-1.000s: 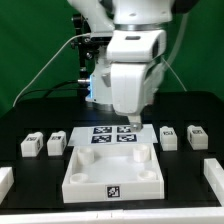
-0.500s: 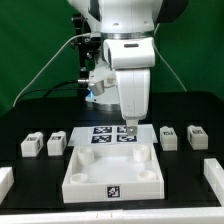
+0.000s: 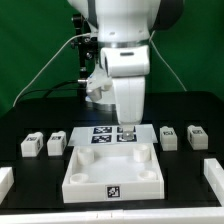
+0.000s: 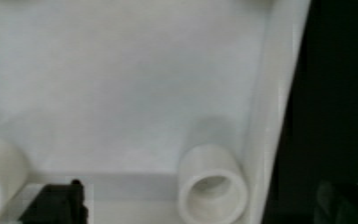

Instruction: Assemble one leg

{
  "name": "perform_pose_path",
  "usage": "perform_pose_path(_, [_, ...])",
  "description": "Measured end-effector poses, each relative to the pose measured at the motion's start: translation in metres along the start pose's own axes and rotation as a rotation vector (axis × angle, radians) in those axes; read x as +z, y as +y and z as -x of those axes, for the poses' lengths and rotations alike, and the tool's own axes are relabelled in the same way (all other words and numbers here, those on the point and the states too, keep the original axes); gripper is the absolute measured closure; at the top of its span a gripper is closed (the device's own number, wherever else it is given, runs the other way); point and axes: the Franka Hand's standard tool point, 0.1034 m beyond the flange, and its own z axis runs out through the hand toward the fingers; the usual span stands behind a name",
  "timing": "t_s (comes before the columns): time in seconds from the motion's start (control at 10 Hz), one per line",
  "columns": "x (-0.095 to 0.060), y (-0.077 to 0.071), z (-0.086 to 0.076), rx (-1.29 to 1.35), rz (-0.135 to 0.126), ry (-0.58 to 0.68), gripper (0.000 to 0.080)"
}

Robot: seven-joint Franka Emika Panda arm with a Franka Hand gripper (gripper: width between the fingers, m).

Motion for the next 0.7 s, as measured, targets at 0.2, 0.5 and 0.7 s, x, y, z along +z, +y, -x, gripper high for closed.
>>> perform_pose_path(0.2, [0.025, -0.003, 0.008, 0.026, -0.011, 0.013, 0.0150])
perform_pose_path(0.5, [0.036, -0.003, 0.014, 0.048, -0.015, 0.019, 0.0191])
perform_pose_path(0.7, [0.036, -0.003, 0.014, 0.048, -0.016, 0.019, 0.0379])
